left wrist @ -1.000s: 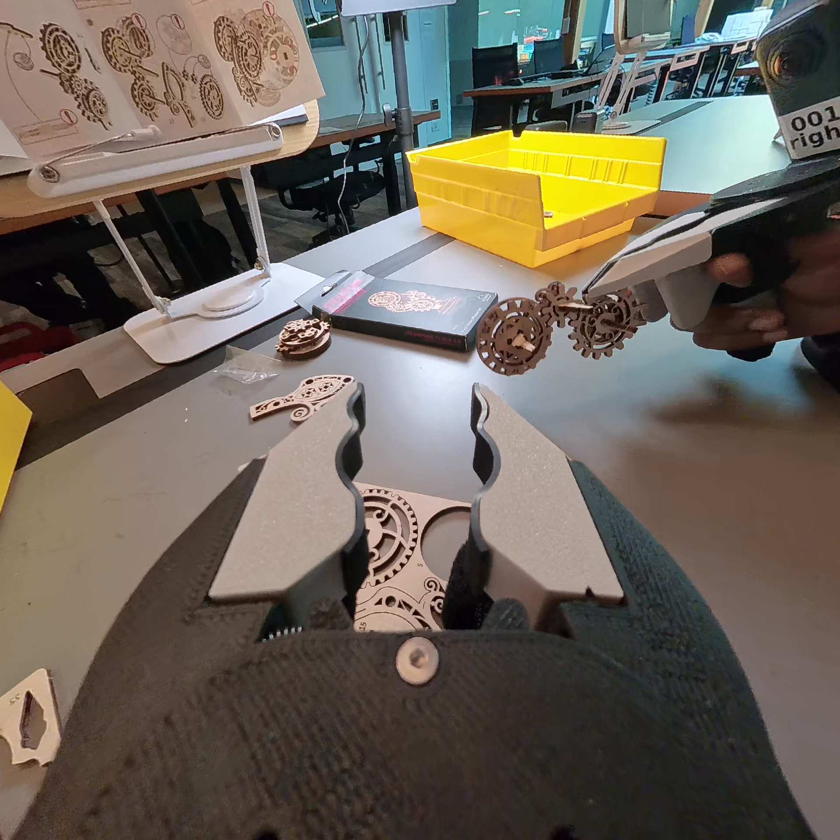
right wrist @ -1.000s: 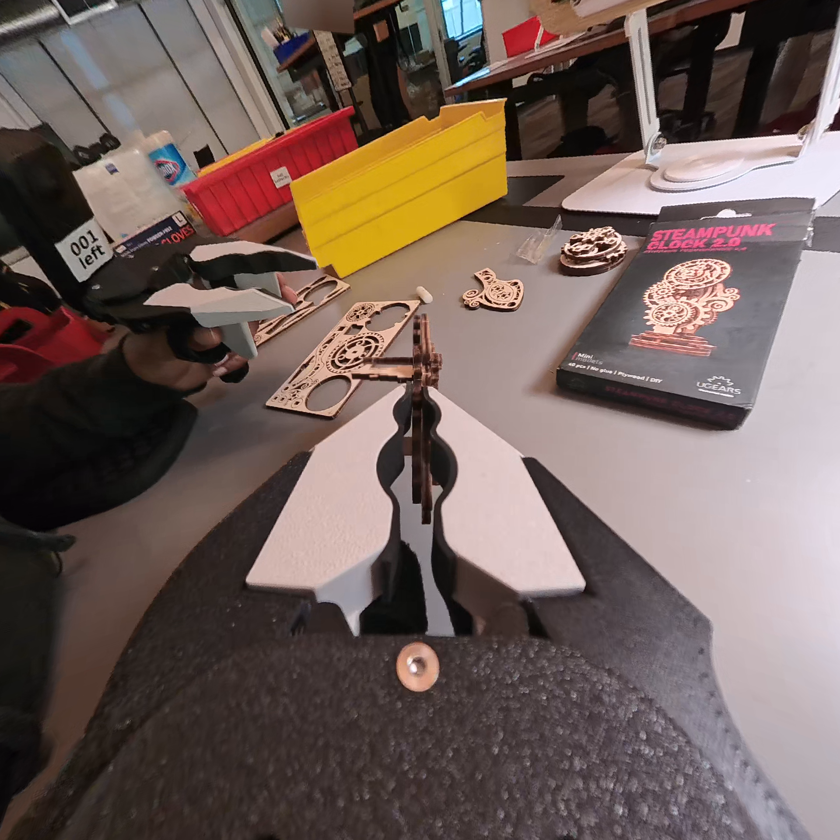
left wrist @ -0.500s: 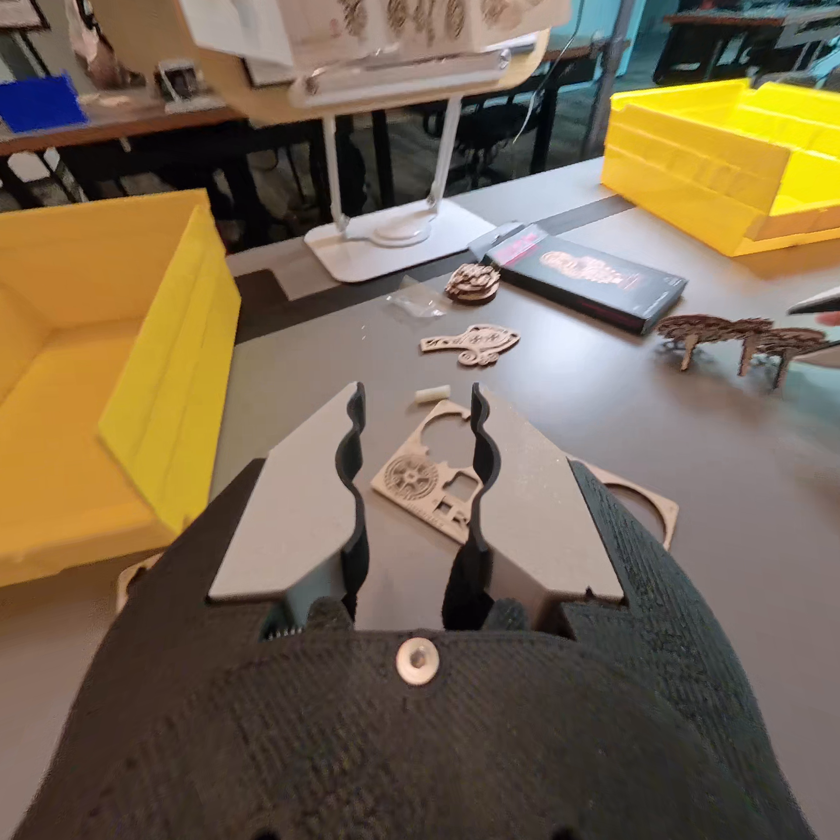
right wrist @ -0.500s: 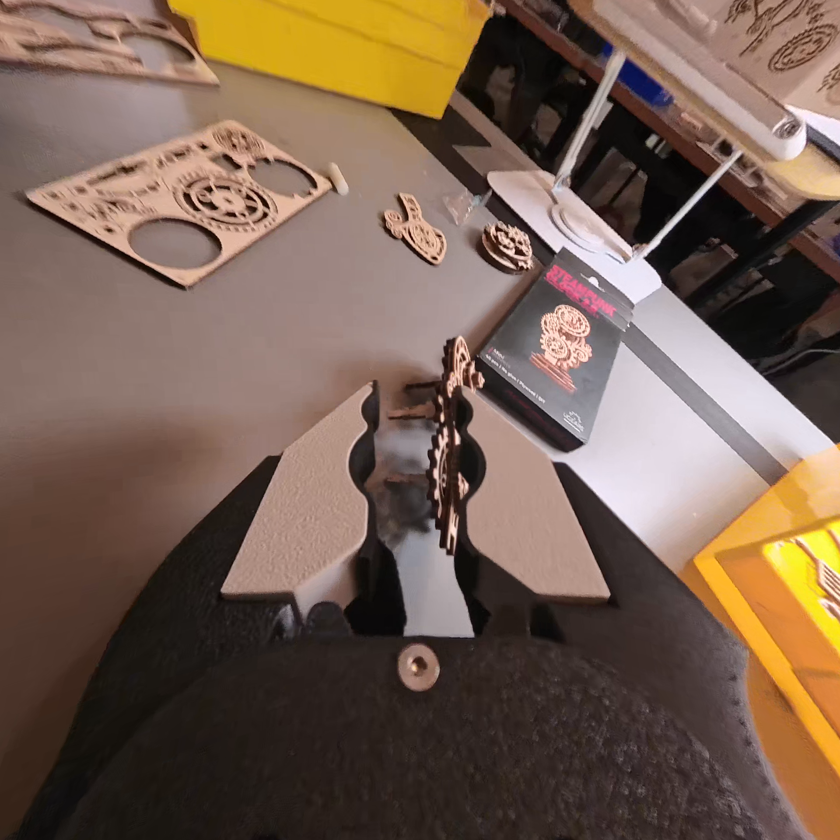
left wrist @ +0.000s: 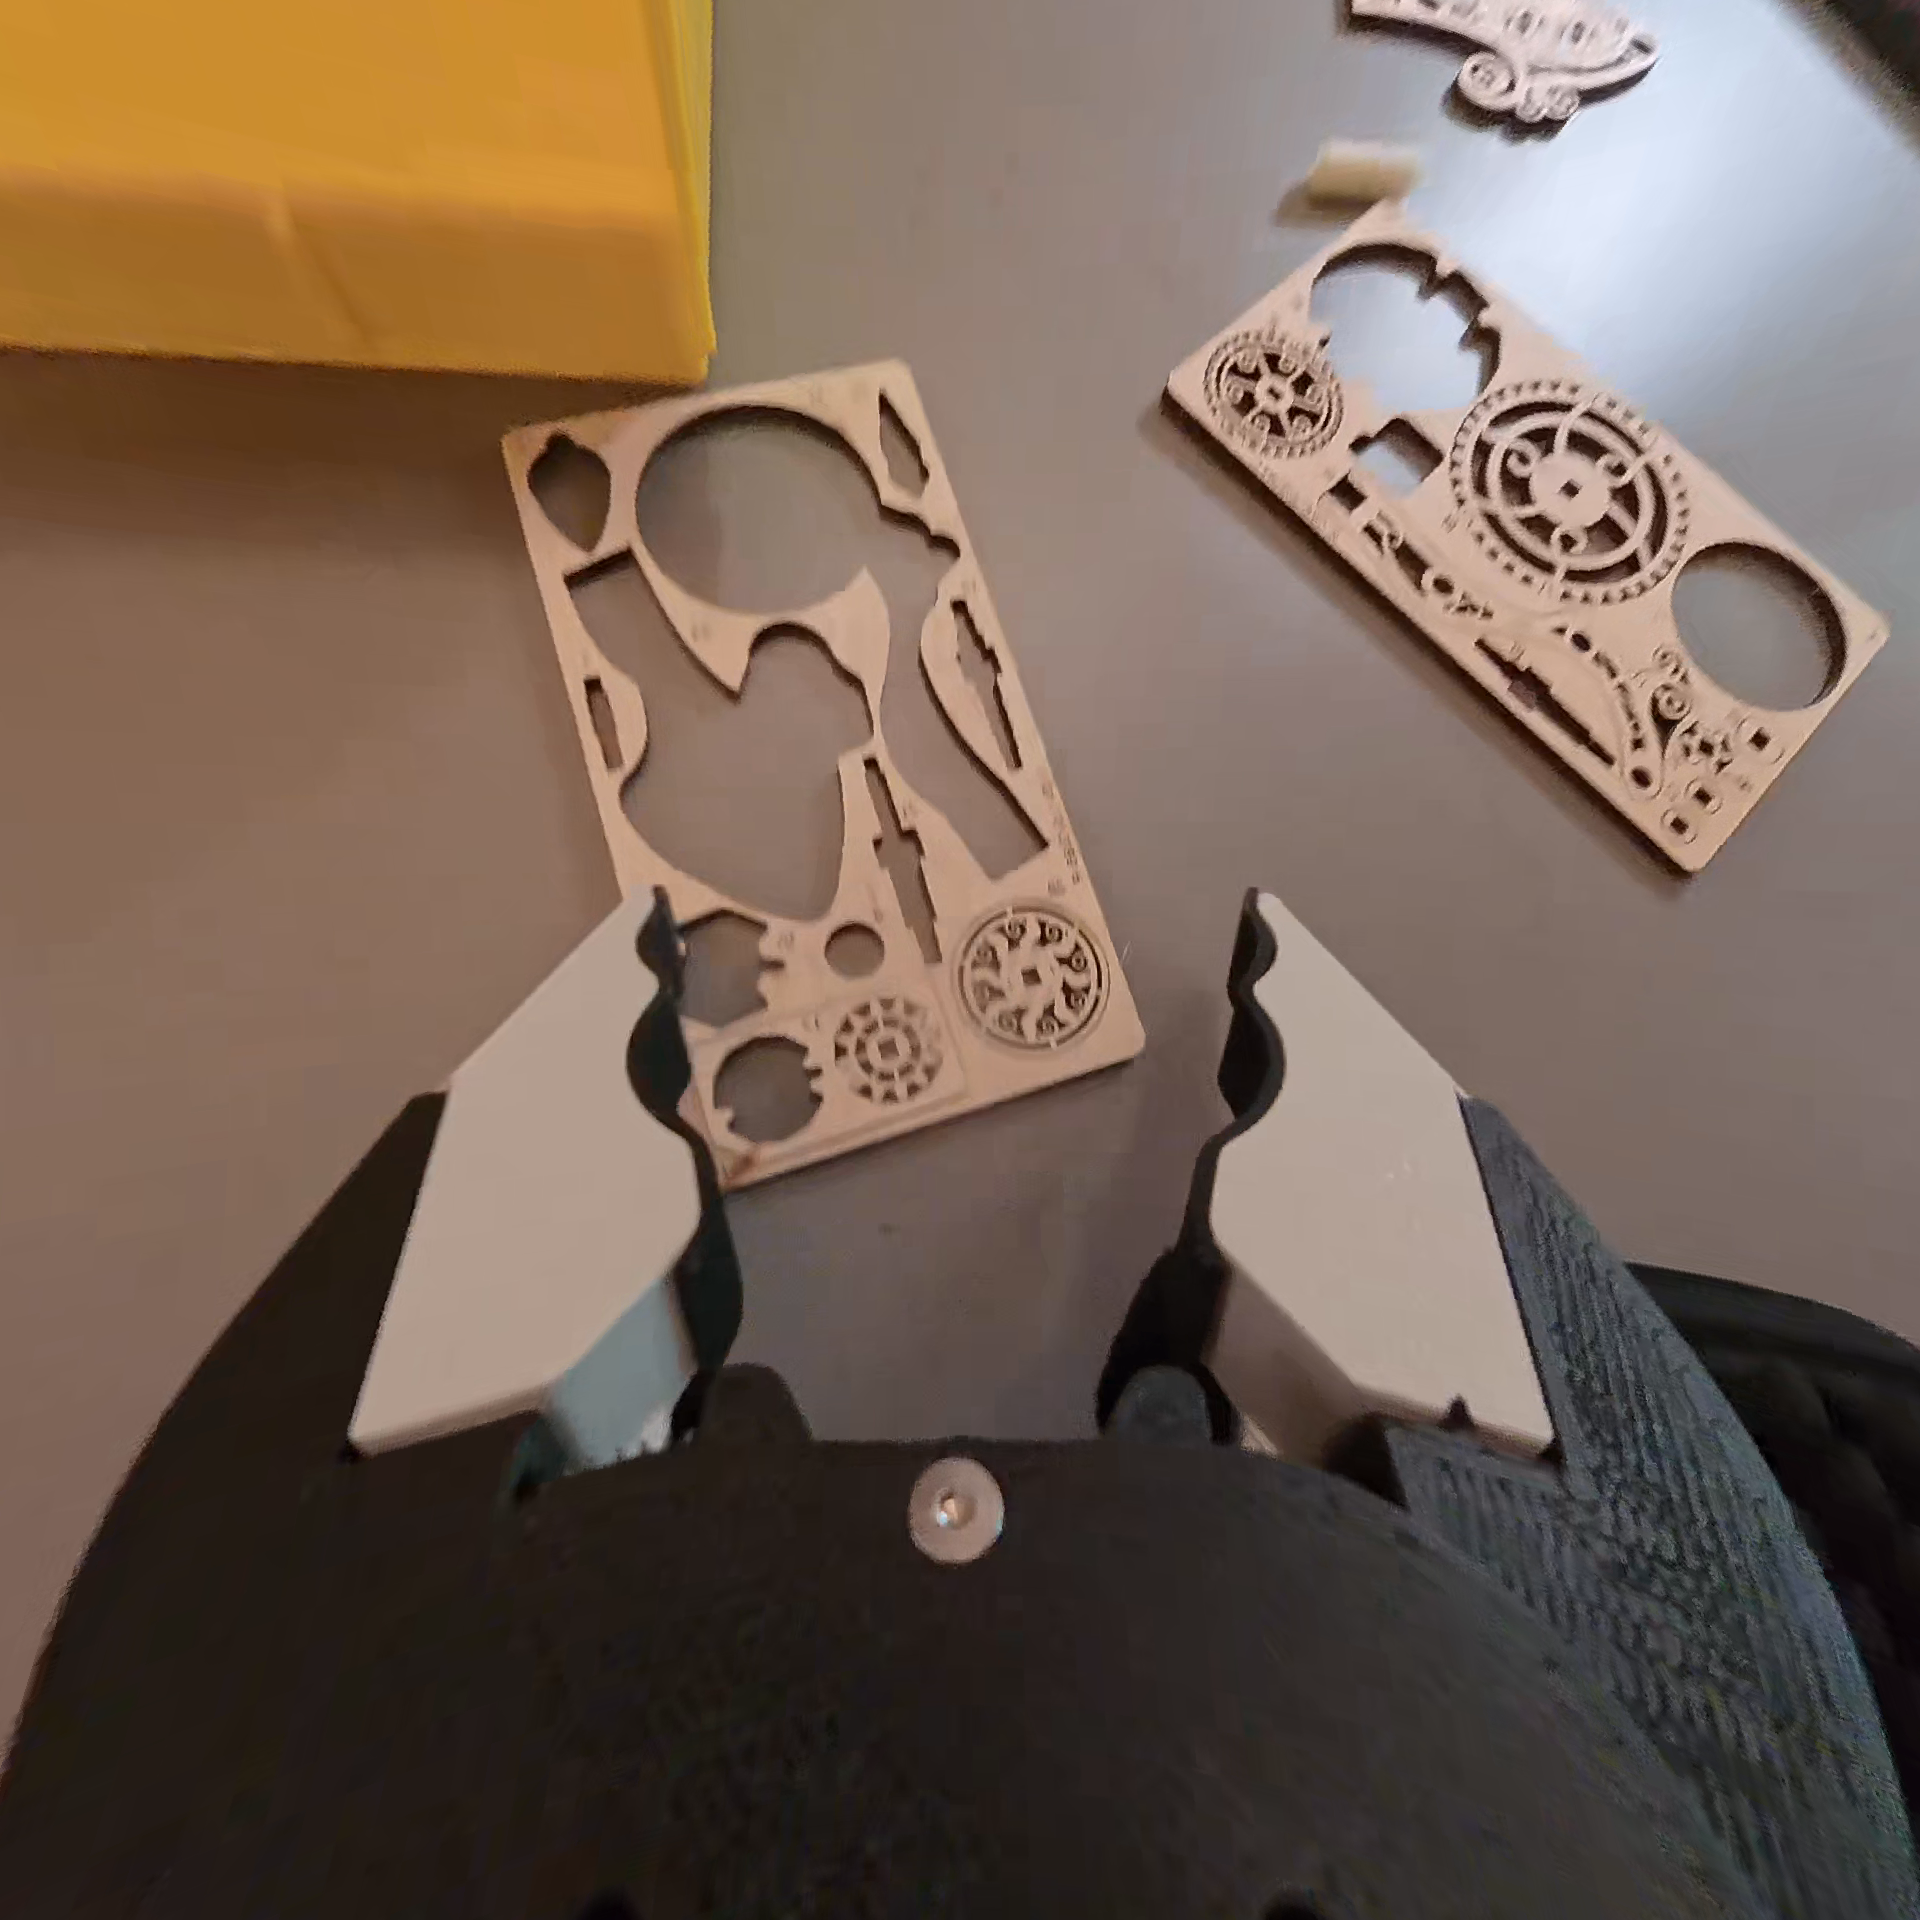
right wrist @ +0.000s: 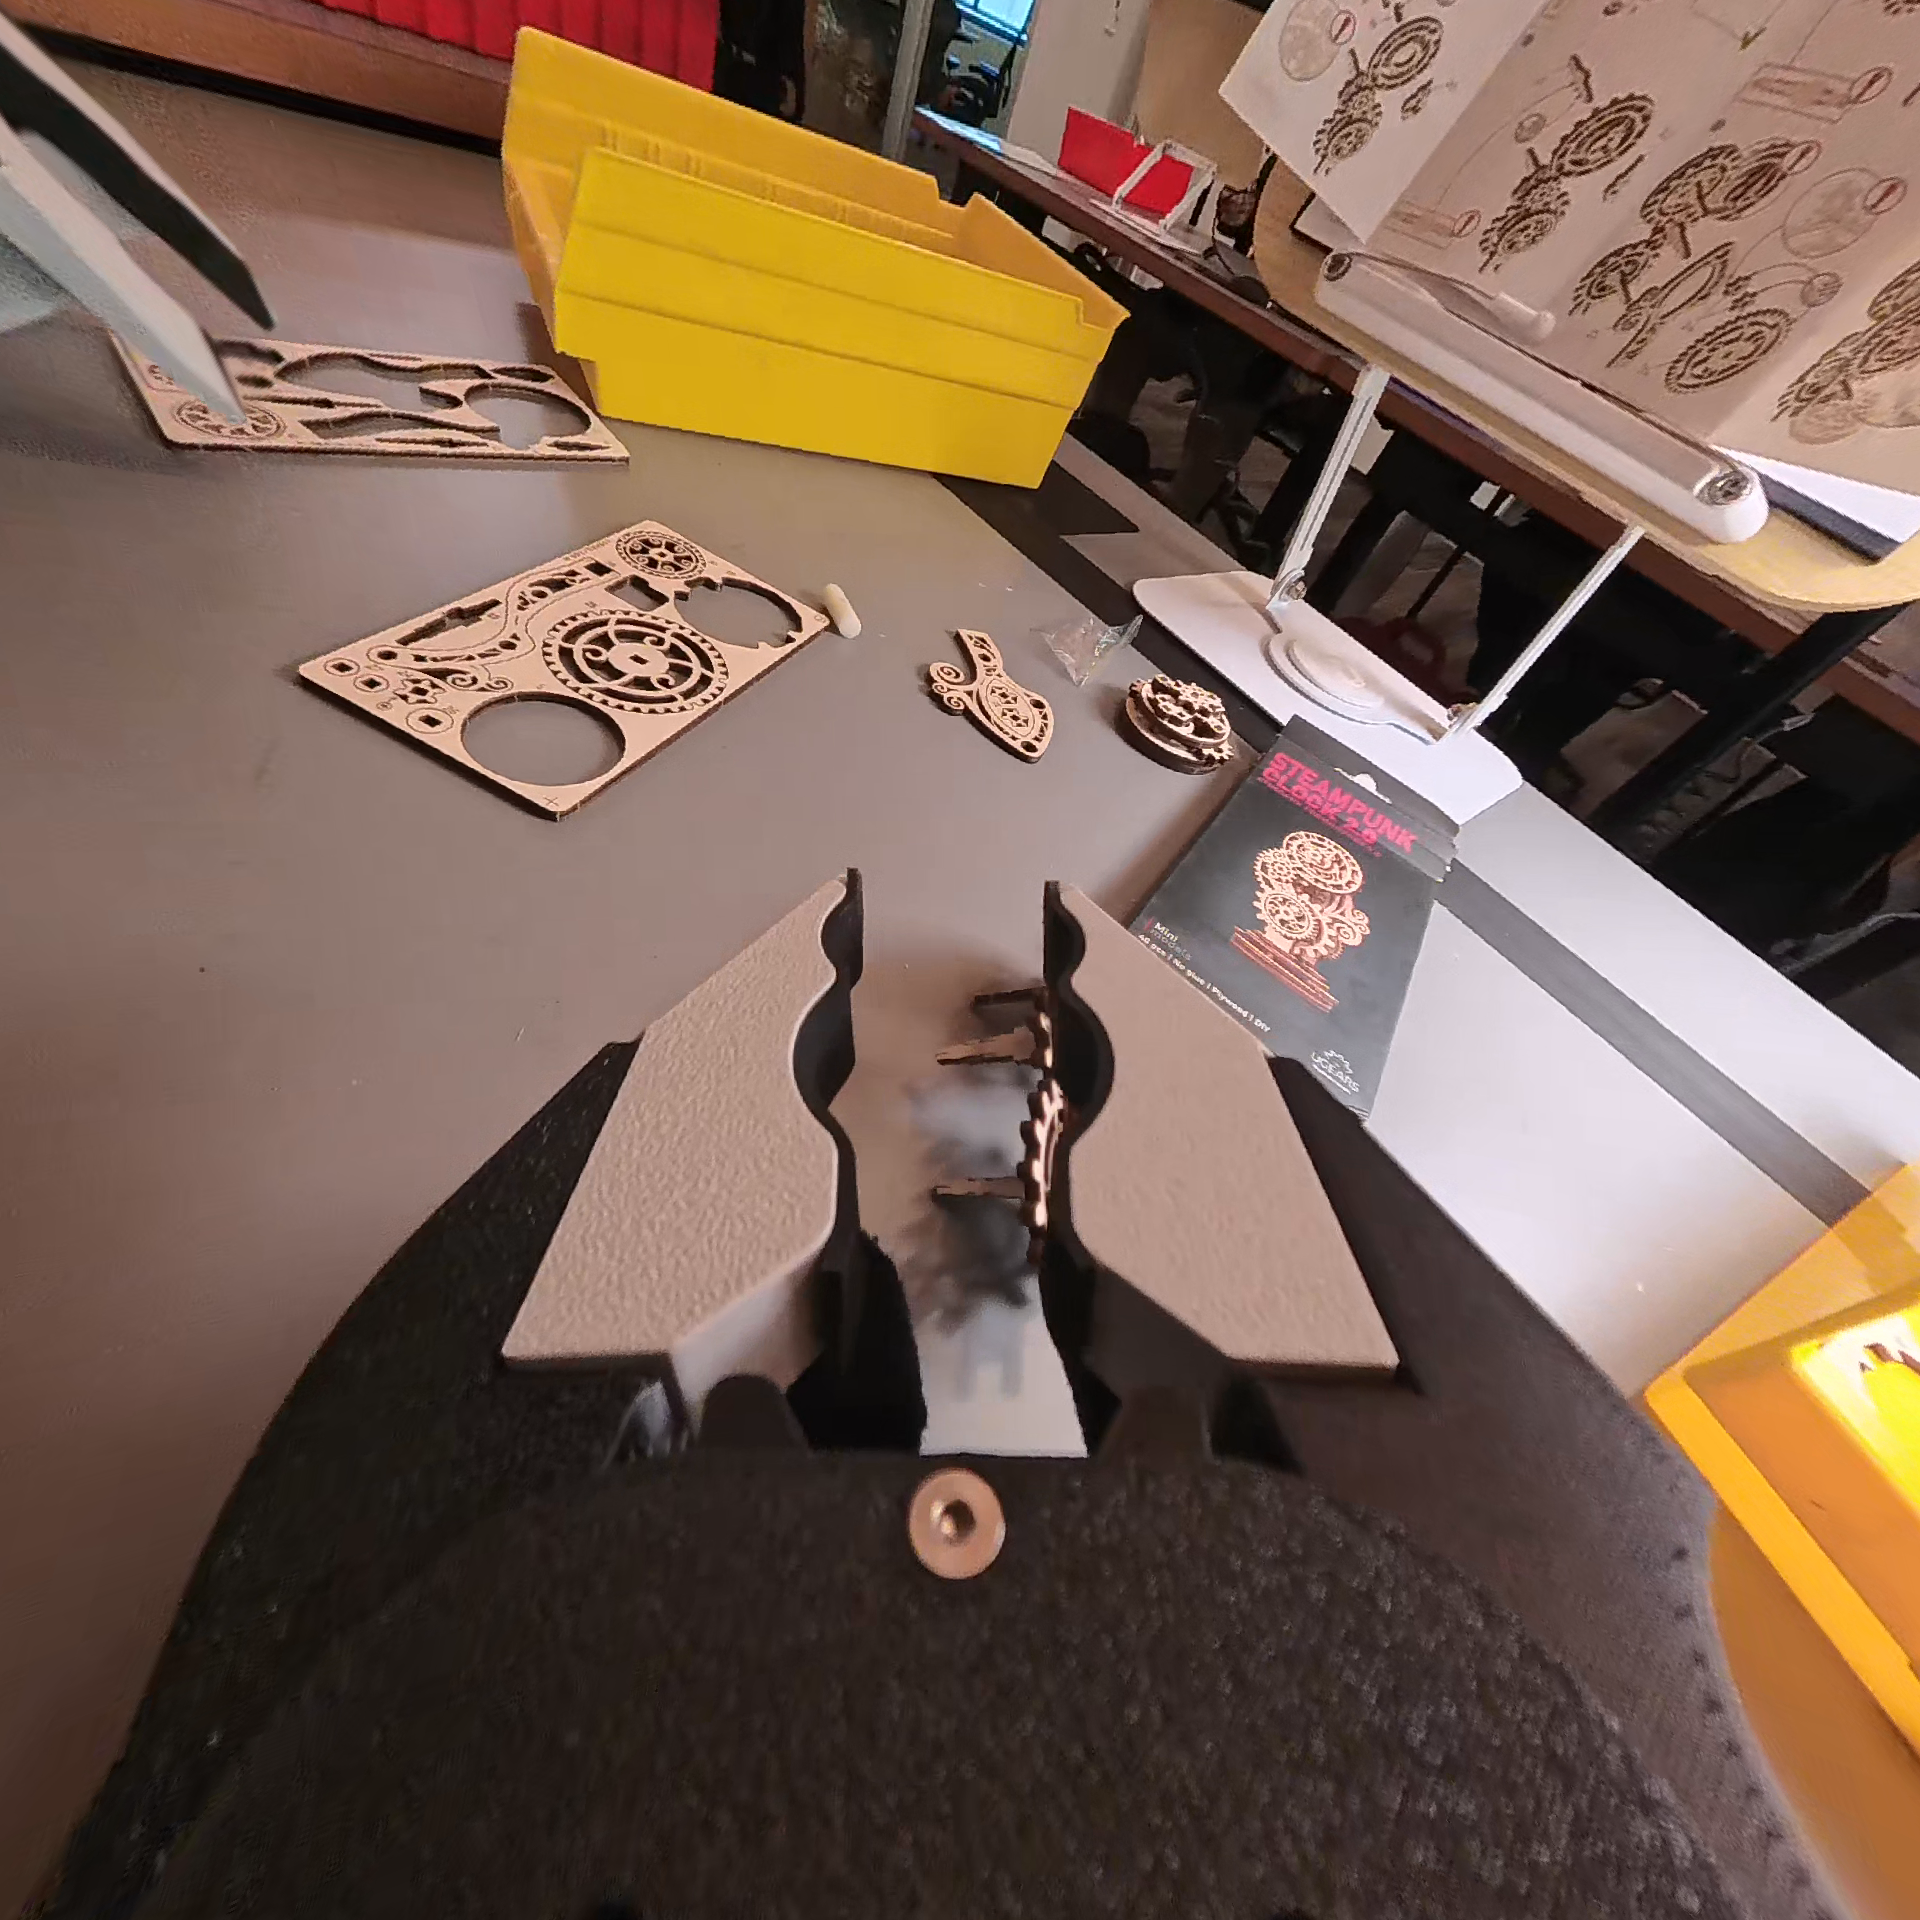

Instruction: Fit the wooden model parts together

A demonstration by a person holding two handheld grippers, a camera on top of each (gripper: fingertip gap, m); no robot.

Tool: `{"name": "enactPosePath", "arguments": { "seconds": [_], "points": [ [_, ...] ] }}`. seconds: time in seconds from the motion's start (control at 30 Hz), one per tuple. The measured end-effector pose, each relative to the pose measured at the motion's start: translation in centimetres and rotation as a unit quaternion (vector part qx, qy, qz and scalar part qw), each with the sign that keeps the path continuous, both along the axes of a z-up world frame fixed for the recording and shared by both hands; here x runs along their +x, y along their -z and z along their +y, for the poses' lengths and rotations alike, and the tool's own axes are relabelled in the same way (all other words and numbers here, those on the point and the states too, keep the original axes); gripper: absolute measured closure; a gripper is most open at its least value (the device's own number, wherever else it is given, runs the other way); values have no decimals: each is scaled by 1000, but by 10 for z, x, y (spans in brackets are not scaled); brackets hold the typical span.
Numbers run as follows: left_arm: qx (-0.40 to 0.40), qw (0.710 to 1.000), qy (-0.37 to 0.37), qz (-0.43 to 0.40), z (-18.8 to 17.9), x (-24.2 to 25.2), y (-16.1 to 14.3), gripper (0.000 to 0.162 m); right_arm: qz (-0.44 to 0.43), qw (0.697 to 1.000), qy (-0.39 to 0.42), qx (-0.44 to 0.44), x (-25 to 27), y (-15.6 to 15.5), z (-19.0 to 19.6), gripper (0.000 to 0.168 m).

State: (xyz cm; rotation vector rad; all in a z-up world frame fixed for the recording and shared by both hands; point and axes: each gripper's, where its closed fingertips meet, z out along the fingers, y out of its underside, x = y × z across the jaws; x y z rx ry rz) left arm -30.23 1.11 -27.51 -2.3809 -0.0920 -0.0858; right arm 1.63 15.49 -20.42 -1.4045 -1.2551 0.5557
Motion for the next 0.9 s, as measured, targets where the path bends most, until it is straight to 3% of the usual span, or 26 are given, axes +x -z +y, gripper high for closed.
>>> {"name": "enactPosePath", "arguments": {
  "seconds": [0.1,0.17,0.3,0.67,0.9],
  "points": [
    [-24,999,-22,35,-10,-3,13,48,1,1000,-2,-5,-1,1,-1,136],
    [-20,999,-30,35,-9,-6,15,50,3,1000,-1,-5,0,0,-1,136],
    [-25,999,-26,34,-10,-12,13,67,5,1000,2,0,1,-3,-1,138],
    [-4,1000,20,23,-22,-5,4,68,15,1000,4,-6,-3,-4,1,141],
    [25,999,32,18,-25,7,-7,68,-22,999,-4,-28,-41,-3,14,144]
  ]
}}
